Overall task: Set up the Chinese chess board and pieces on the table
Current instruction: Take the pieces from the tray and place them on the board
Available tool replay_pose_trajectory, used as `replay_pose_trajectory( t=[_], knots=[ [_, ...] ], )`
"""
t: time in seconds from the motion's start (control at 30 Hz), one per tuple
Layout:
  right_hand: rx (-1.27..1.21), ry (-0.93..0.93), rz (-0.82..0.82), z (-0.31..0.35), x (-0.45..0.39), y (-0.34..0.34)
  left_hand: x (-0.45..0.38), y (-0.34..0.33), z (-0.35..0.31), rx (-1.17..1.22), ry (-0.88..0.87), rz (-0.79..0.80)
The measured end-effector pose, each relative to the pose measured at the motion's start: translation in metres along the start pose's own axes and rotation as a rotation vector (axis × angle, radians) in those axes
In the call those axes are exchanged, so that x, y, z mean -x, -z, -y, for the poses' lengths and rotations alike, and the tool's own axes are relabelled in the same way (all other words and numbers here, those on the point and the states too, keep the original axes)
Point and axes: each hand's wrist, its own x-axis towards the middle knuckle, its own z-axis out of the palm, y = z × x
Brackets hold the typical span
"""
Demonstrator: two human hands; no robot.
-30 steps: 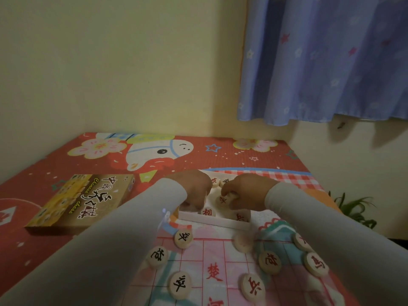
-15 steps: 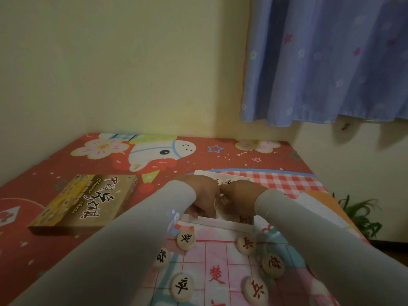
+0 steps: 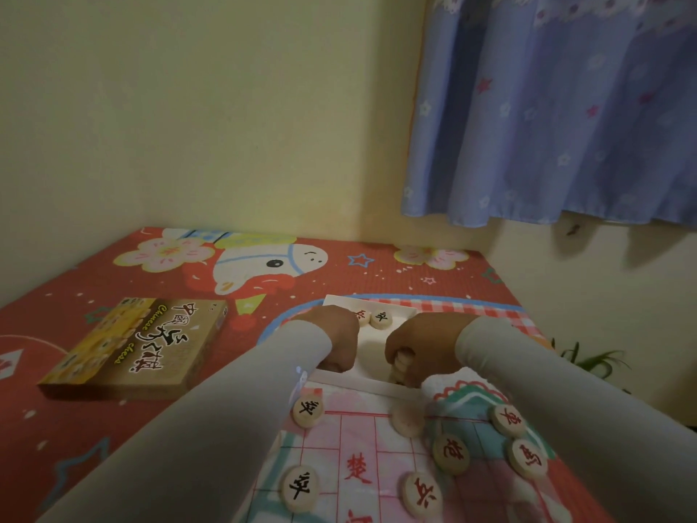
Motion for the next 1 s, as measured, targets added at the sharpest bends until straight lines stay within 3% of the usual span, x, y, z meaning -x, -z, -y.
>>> replay_pose_trajectory(
  t=[0.27,0.63,1.0],
  knots=[
    [-0.027,0.016,0.051,-0.004,-0.006,-0.003,0.001,-0.005,-0.001,0.034,-0.044,-0.02],
    [-0.275,0.01,0.081,-0.015,-0.01,-0.005,0.006,-0.007,-0.001,0.074,-0.057,-0.038],
    [-0.067,0.012,0.068,0.0,-0.012,0.002,0.009,-0.005,-0.002,0.079,-0.041,-0.035]
  ],
)
